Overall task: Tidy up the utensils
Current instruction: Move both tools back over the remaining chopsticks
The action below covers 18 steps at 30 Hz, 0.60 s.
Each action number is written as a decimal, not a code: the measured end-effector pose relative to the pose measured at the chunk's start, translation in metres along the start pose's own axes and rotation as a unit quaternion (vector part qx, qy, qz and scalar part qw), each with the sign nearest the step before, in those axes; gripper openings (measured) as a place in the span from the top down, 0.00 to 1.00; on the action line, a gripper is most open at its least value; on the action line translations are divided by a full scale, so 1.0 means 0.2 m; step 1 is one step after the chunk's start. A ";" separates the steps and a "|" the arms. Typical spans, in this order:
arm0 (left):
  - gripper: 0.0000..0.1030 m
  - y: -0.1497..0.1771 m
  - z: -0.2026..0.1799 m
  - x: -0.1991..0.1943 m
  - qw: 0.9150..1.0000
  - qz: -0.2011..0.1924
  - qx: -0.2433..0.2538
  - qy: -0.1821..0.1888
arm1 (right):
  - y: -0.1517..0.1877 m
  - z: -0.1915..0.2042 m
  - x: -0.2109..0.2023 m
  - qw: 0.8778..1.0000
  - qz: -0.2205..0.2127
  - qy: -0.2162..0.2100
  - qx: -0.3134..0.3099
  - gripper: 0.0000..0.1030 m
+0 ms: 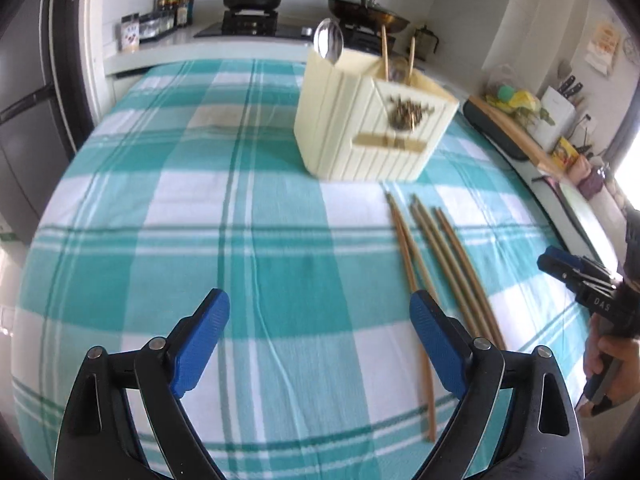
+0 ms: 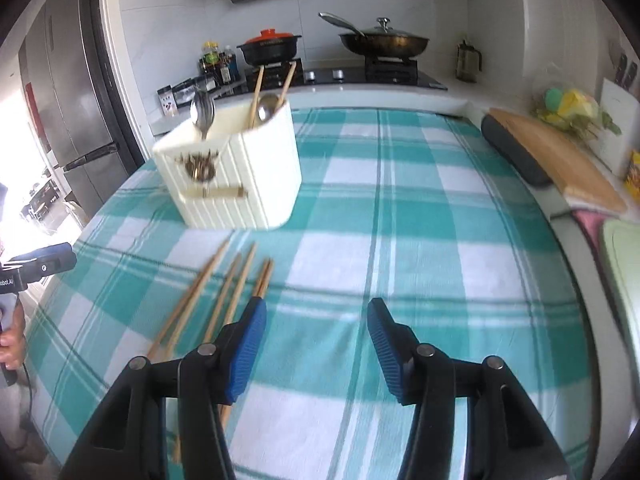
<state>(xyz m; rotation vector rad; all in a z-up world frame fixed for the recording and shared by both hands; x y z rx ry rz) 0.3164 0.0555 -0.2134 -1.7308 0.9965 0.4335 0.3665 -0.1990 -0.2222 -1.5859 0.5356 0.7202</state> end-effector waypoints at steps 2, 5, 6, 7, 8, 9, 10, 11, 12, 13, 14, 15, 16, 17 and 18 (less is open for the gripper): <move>0.10 0.12 -0.02 0.03 1.000 0.009 -0.003 -0.011 | 0.12 0.01 -0.02 1.000 0.003 0.000 0.020 0.48; 0.10 0.18 -0.05 0.02 1.000 -0.006 0.000 -0.021 | 0.23 -0.01 -0.04 0.999 -0.005 0.020 0.035 0.48; 0.10 0.19 -0.05 0.02 1.000 -0.013 0.002 -0.024 | 0.27 -0.01 -0.04 0.999 -0.002 0.025 0.033 0.48; 0.10 0.19 -0.05 0.02 0.999 -0.020 0.007 -0.029 | 0.30 -0.01 -0.03 0.999 0.004 0.027 0.031 0.48; 0.10 0.19 -0.04 0.01 0.999 -0.026 0.011 -0.036 | 0.33 -0.01 -0.04 0.999 0.008 0.030 0.029 0.48; 0.10 0.20 -0.03 0.01 0.998 -0.029 0.016 -0.044 | 0.35 -0.02 -0.04 0.999 0.008 0.036 0.030 0.48; 0.10 0.21 -0.02 0.02 0.998 -0.030 0.019 -0.051 | 0.37 -0.02 -0.04 0.999 0.008 0.039 0.029 0.48; 0.10 0.21 -0.01 0.03 0.998 -0.030 0.017 -0.054 | 0.38 -0.02 -0.04 0.999 0.009 0.041 0.027 0.48; 0.10 0.22 0.00 0.03 0.998 -0.029 0.012 -0.053 | 0.39 -0.01 -0.03 0.999 0.010 0.045 0.025 0.48; 0.10 0.23 0.01 0.04 0.998 -0.029 0.007 -0.051 | 0.40 -0.01 -0.03 0.999 0.010 0.047 0.023 0.48; 0.10 0.24 0.02 0.04 0.998 -0.029 0.004 -0.050 | 0.41 0.00 -0.03 0.999 0.011 0.050 0.020 0.48; 0.10 0.24 0.03 0.04 0.998 -0.030 0.002 -0.050 | 0.41 0.01 -0.03 0.998 0.011 0.053 0.017 0.48; 0.10 0.25 0.03 0.04 0.998 -0.030 0.001 -0.049 | 0.42 0.02 -0.03 0.998 0.010 0.057 0.015 0.48; 0.10 0.24 0.03 0.04 0.998 -0.031 0.001 -0.047 | 0.42 0.02 -0.03 0.998 0.010 0.060 0.012 0.48; 0.10 0.25 0.03 0.04 0.998 -0.032 0.001 -0.046 | 0.42 0.03 -0.03 0.998 0.010 0.062 0.010 0.48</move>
Point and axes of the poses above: each gripper's, at about its wrist camera, not at the fingertips, and x roughly the way its jaws point, z to its left, y to its underside, the point moved 8 cm from there along x, roughly the way its jaws point, and after that the axes turned 14 degrees about y, right-handed, at the moved point
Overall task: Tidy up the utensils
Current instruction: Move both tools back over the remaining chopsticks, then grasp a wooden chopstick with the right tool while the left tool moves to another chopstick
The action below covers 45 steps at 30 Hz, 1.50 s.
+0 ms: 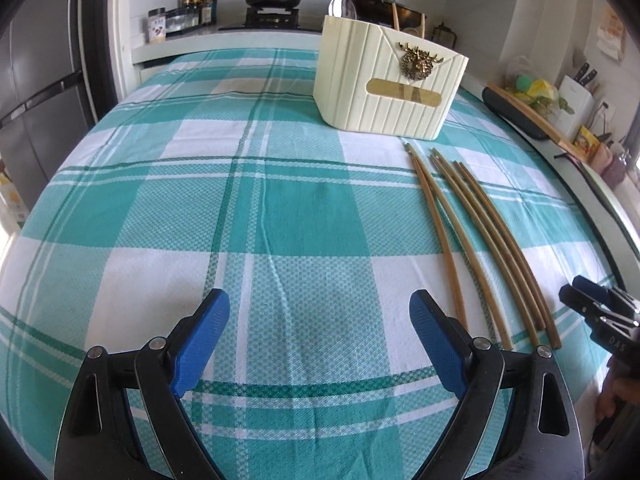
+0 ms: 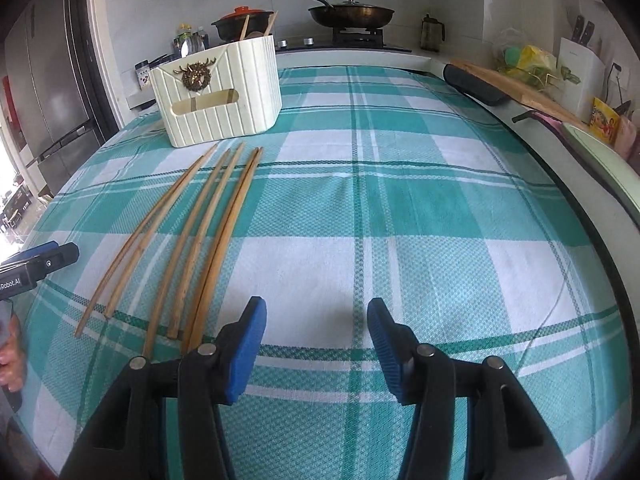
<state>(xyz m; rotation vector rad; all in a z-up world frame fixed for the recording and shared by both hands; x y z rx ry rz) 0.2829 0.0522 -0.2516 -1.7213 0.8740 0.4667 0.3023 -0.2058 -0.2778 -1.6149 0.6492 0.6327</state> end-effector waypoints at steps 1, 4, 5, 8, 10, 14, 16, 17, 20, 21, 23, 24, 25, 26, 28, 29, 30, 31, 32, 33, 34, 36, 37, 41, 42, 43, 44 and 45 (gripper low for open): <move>0.10 0.00 0.00 0.00 1.000 0.001 -0.001 0.000 | 0.01 0.00 0.01 1.000 0.002 0.003 -0.002 0.48; 0.10 0.01 0.01 0.01 1.000 0.004 -0.006 0.001 | 0.01 0.01 0.01 1.000 0.003 0.011 -0.008 0.48; 0.10 0.01 0.01 0.01 1.000 0.004 -0.007 0.002 | 0.01 0.01 0.01 1.000 0.003 0.012 -0.009 0.48; 0.10 0.01 0.01 0.02 1.000 0.005 -0.009 0.003 | 0.01 0.02 0.02 1.000 0.003 0.016 -0.013 0.48; 0.10 0.01 0.01 0.02 1.000 0.005 -0.010 0.005 | 0.01 0.02 0.02 1.000 0.002 0.018 -0.015 0.48; 0.10 0.01 0.01 0.02 1.000 0.006 -0.012 0.005 | 0.01 0.03 0.02 1.000 0.002 0.022 -0.017 0.48; 0.10 0.01 0.01 0.02 1.000 0.006 -0.012 0.006 | 0.01 0.03 0.02 1.000 0.002 0.022 -0.017 0.48; 0.10 0.01 0.01 0.02 1.000 0.006 -0.012 0.006 | 0.01 0.03 0.02 1.000 0.001 0.023 -0.018 0.48; 0.10 0.01 0.01 0.02 1.000 0.005 -0.014 0.009 | 0.01 0.03 0.02 0.999 0.001 0.025 -0.020 0.48; 0.10 0.01 0.02 0.02 1.000 0.005 -0.014 0.010 | 0.01 0.03 0.02 0.999 0.001 0.026 -0.020 0.48; 0.10 0.01 0.02 0.02 1.000 0.005 -0.014 0.009 | 0.01 0.03 0.02 0.999 0.000 0.026 -0.020 0.48; 0.10 0.01 0.02 0.02 1.000 0.005 -0.014 0.009 | 0.01 0.03 0.02 0.999 0.001 0.026 -0.020 0.48; 0.10 0.01 0.02 0.02 1.000 0.005 -0.014 0.009 | 0.01 0.03 0.02 0.999 0.001 0.026 -0.020 0.48; 0.10 0.01 0.02 0.02 1.000 0.006 -0.014 0.009 | 0.01 0.03 0.02 0.999 0.001 0.026 -0.020 0.48; 0.10 0.01 0.01 0.02 1.000 0.007 -0.013 0.009 | 0.01 0.03 0.02 0.999 0.001 0.025 -0.020 0.48; 0.10 0.01 0.01 0.02 1.000 0.007 -0.013 0.009 | 0.01 0.03 0.02 1.000 0.001 0.024 -0.019 0.48; 0.10 0.01 0.01 0.02 1.000 0.007 -0.013 0.010 | 0.01 0.03 0.02 1.000 0.001 0.022 -0.017 0.48; 0.10 0.01 0.01 0.02 1.000 0.007 -0.014 0.010 | 0.01 0.02 0.01 1.000 0.003 0.018 -0.012 0.48; 0.09 0.01 0.01 0.02 1.000 0.006 -0.014 0.011 | 0.00 0.02 0.01 1.000 0.008 0.009 0.000 0.48; 0.09 0.01 0.01 0.02 1.000 0.007 -0.014 0.012 | -0.02 0.01 0.00 1.000 0.013 -0.010 0.018 0.48; 0.09 0.01 0.01 0.02 1.000 0.007 -0.015 0.012 | -0.06 0.02 -0.02 0.999 0.011 -0.030 0.031 0.48; 0.08 0.01 0.01 0.03 1.000 0.007 -0.015 0.014 | -0.13 0.09 -0.07 0.999 -0.003 -0.047 0.011 0.48; 0.08 0.01 0.01 0.03 1.000 0.007 -0.015 0.016 | -0.17 0.13 -0.08 0.999 -0.009 -0.052 -0.007 0.50; 0.08 0.01 0.01 0.02 1.000 0.007 -0.016 0.020 | -0.22 0.29 0.00 0.996 0.024 -0.072 -0.053 0.72; 0.08 0.01 0.01 0.02 1.000 0.006 -0.017 0.021 | -0.22 0.31 0.04 0.995 0.033 -0.068 -0.060 0.76; 0.08 0.01 0.01 0.02 1.000 0.006 -0.017 0.022 | -0.21 0.32 0.07 0.995 0.040 -0.059 -0.066 0.79; 0.08 0.01 0.01 0.02 1.000 0.005 -0.018 0.023 | -0.21 0.32 0.09 0.995 0.046 -0.054 -0.071 0.81; 0.07 0.01 0.01 0.02 1.000 0.005 -0.019 0.024 | -0.20 0.33 0.10 0.995 0.051 -0.058 -0.070 0.82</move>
Point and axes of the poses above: each gripper's, at about its wrist camera, not at the fingertips, and x roughly the way its jaws point, z to its left, y to its underside, the point moved 8 cm from there along x, roughly the way its jaws point, and after that the axes turned 14 degrees about y, right-handed, at the moved point
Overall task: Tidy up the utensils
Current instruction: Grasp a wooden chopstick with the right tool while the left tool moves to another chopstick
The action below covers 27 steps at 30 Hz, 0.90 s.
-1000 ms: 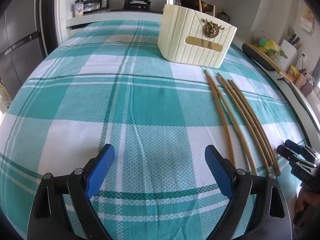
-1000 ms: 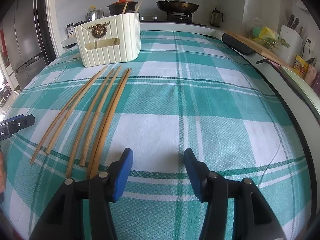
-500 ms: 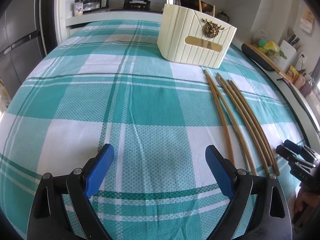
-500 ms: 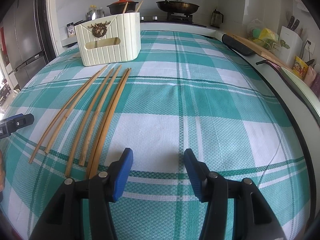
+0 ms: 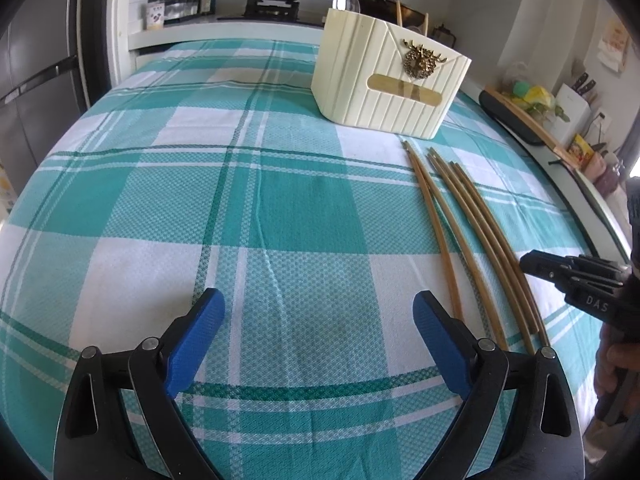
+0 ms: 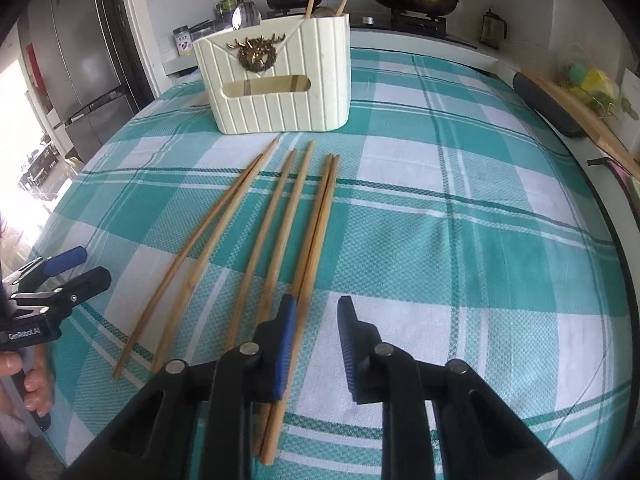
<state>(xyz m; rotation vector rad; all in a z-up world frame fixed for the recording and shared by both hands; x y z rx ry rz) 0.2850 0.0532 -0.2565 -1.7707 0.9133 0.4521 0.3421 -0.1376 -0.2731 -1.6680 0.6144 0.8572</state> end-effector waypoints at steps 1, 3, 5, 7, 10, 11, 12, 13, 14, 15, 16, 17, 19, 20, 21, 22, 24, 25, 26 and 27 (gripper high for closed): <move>0.07 0.00 0.00 0.00 1.000 0.000 -0.001 0.001 | 0.00 0.00 0.00 1.000 0.002 -0.005 0.001 0.82; 0.07 0.00 0.00 0.00 1.000 0.001 0.000 0.001 | 0.00 0.02 0.00 1.000 0.010 -0.015 -0.007 0.82; 0.06 0.00 -0.01 0.01 1.000 0.004 0.002 0.000 | 0.01 0.05 0.01 0.999 0.014 -0.010 -0.027 0.83; 0.06 0.00 -0.01 0.01 1.000 0.005 0.004 0.000 | 0.01 0.06 0.02 0.999 0.009 0.007 -0.039 0.89; 0.06 -0.04 -0.06 0.01 1.000 0.002 0.005 0.028 | 0.01 0.00 0.03 1.000 0.014 0.001 -0.009 0.94; 0.06 -0.05 -0.09 0.01 0.999 0.003 0.010 0.038 | 0.01 -0.02 0.03 1.000 0.013 0.008 -0.007 0.94; 0.06 -0.06 -0.13 0.02 0.999 0.006 0.021 0.043 | 0.02 -0.04 0.02 1.000 0.011 0.015 -0.007 0.94; 0.06 -0.07 -0.17 0.02 0.998 0.011 0.037 0.046 | 0.03 -0.06 0.02 1.000 0.010 0.021 -0.005 0.94; 0.06 -0.08 -0.22 0.04 0.997 0.018 0.056 0.045 | 0.04 -0.08 0.01 1.000 0.009 0.022 -0.001 0.94; 0.06 -0.08 -0.26 0.07 0.996 0.027 0.075 0.040 | 0.06 -0.10 0.01 1.000 0.009 0.021 0.004 0.94; 0.07 -0.08 -0.29 0.10 0.995 0.037 0.092 0.033 | 0.07 -0.12 0.00 1.000 0.008 0.023 0.009 0.94; 0.08 -0.08 -0.31 0.13 0.993 0.047 0.105 0.025 | 0.08 -0.14 0.00 1.000 0.007 0.027 0.012 0.94; 0.23 -0.06 -0.33 0.21 0.990 0.071 0.125 0.009 | 0.10 -0.17 -0.01 0.999 0.004 0.032 0.016 0.94; 0.30 -0.05 -0.33 0.25 0.988 0.085 0.132 -0.001 | 0.11 -0.18 -0.02 0.999 0.003 0.036 0.017 0.94; 0.36 -0.05 -0.34 0.25 0.987 0.083 0.139 -0.008 | 0.12 -0.20 -0.03 0.999 0.001 0.041 0.017 0.94; 0.57 -0.05 -0.35 0.25 0.987 0.075 0.144 -0.008 | 0.13 -0.21 -0.03 0.999 0.000 0.046 0.016 0.94; 0.91 -0.05 -0.35 0.24 0.987 0.074 0.139 -0.009 | 0.15 -0.23 -0.04 0.999 -0.003 0.049 0.019 0.94; 0.95 -0.05 -0.34 0.24 0.989 0.072 0.132 -0.016 | 0.15 -0.25 -0.04 0.999 -0.003 0.048 0.023 0.94; 0.95 -0.05 -0.33 0.23 0.990 0.068 0.121 -0.017 | 0.16 -0.26 -0.05 0.999 -0.003 0.048 0.025 0.94; 0.95 -0.05 -0.31 0.21 0.992 0.064 0.108 -0.023 | 0.17 -0.27 -0.05 0.998 -0.004 0.048 0.027 0.94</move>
Point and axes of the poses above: each gripper's, at about its wrist camera, not at the fingertips, and x roughly the way its jaws point, z to its left, y to its underside, the point moved 8 cm from there along x, roughly the way its jaws point, and after that the axes turned 14 degrees about y, right-handed, at the moved point
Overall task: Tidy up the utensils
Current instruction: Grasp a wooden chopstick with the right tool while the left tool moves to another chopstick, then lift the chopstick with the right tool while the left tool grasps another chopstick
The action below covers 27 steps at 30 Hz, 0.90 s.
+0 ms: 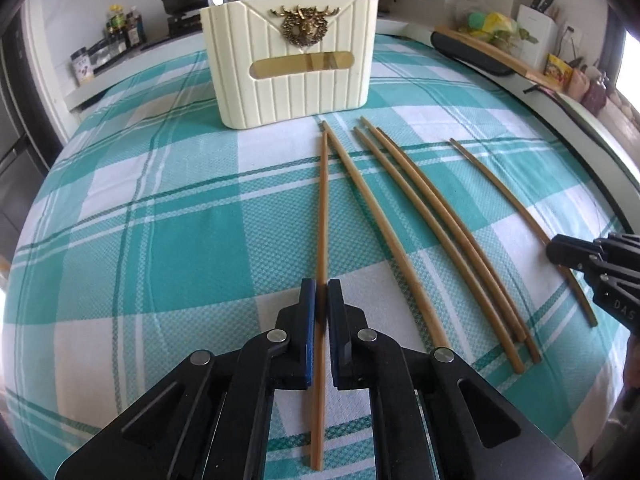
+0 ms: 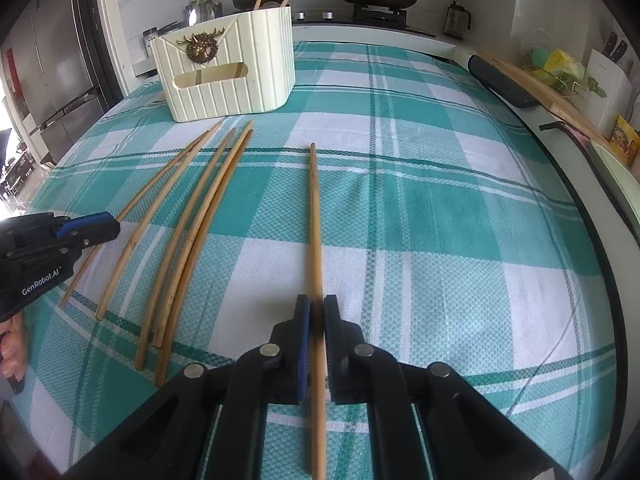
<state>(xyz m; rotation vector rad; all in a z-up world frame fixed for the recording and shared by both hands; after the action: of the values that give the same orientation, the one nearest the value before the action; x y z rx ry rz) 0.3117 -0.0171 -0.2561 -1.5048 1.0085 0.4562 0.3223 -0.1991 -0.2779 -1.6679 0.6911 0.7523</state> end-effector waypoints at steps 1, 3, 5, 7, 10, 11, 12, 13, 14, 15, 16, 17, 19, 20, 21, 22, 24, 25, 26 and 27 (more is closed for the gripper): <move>0.96 0.02 0.02 -0.02 1.000 -0.004 -0.012 -0.011 | 0.01 -0.01 0.00 1.000 -0.001 0.002 0.001 0.94; 0.95 0.06 0.08 -0.08 0.998 -0.012 -0.038 -0.041 | 0.03 -0.05 -0.01 1.000 0.000 0.012 0.004 0.94; 0.95 0.12 0.12 -0.14 0.996 -0.016 -0.063 -0.053 | 0.05 -0.09 -0.02 1.000 0.002 0.025 0.007 0.94; 0.94 0.18 0.15 -0.18 0.995 -0.015 -0.081 -0.053 | 0.08 -0.13 -0.04 0.999 0.005 0.039 0.005 0.93; 0.67 0.21 0.17 -0.22 0.995 -0.005 -0.091 -0.035 | 0.11 -0.15 -0.06 0.999 0.013 0.035 0.009 0.91; 0.54 0.21 0.17 -0.22 0.996 -0.001 -0.091 -0.025 | 0.12 -0.15 -0.07 0.999 0.017 0.028 0.009 0.90; 0.32 0.20 0.17 -0.23 0.996 0.000 -0.092 -0.015 | 0.12 -0.15 -0.07 1.000 0.020 0.020 0.009 0.81; 0.27 0.19 0.17 -0.23 0.996 -0.002 -0.089 -0.007 | 0.11 -0.15 -0.08 1.000 0.021 0.013 0.009 0.70; 0.27 0.18 0.17 -0.23 0.997 -0.001 -0.083 -0.001 | 0.10 -0.15 -0.08 1.000 0.021 0.007 0.007 0.66; 0.27 0.17 0.17 -0.21 0.997 0.009 -0.075 0.002 | 0.09 -0.15 -0.08 1.000 0.022 0.001 0.005 0.66; 0.27 0.17 0.17 -0.20 0.997 0.023 -0.069 0.006 | 0.08 -0.15 -0.08 1.000 0.027 -0.003 -0.001 0.66; 0.27 0.16 0.18 -0.18 0.997 0.036 -0.064 0.011 | 0.07 -0.15 -0.07 0.999 0.033 -0.009 -0.007 0.66; 0.27 0.14 0.19 -0.16 0.997 0.049 -0.052 0.015 | 0.06 -0.14 -0.05 0.998 0.047 -0.022 -0.018 0.66; 0.27 0.12 0.19 -0.15 0.997 0.054 -0.044 0.016 | 0.05 -0.14 -0.04 0.998 0.055 -0.025 -0.024 0.66; 0.27 0.10 0.20 -0.14 0.998 0.058 -0.036 0.016 | 0.04 -0.15 -0.02 0.997 0.063 -0.027 -0.031 0.66; 0.27 0.08 0.21 -0.12 0.998 0.062 -0.029 0.017 | 0.03 -0.15 -0.01 0.997 0.070 -0.028 -0.035 0.66; 0.27 0.04 0.23 -0.09 0.997 0.070 -0.022 0.014 | 0.01 -0.16 0.03 0.995 0.086 -0.032 -0.044 0.66; 0.27 0.02 0.25 -0.07 0.997 0.073 -0.021 0.012 | -0.01 -0.16 0.05 0.994 0.090 -0.033 -0.048 0.66; 0.27 0.00 0.26 -0.05 0.997 0.077 -0.021 0.011 | -0.03 -0.16 0.06 0.994 0.092 -0.033 -0.052 0.66; 0.28 -0.02 0.28 -0.02 0.996 0.082 -0.020 0.010 | -0.05 -0.16 0.07 0.993 0.096 -0.034 -0.058 0.66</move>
<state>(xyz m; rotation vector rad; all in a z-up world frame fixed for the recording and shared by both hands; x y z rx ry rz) 0.3267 0.0365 -0.2619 -1.4704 1.1491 0.5812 0.3425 -0.2295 -0.2783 -1.6882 0.7793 0.9976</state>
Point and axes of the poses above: each gripper's, at about its wrist camera, not at the fingertips, and x roughly the way its jaws point, z to its left, y to its underside, the point moved 8 cm from there along x, roughly the way its jaws point, and after that the axes turned 14 degrees about y, right-handed, at the moved point
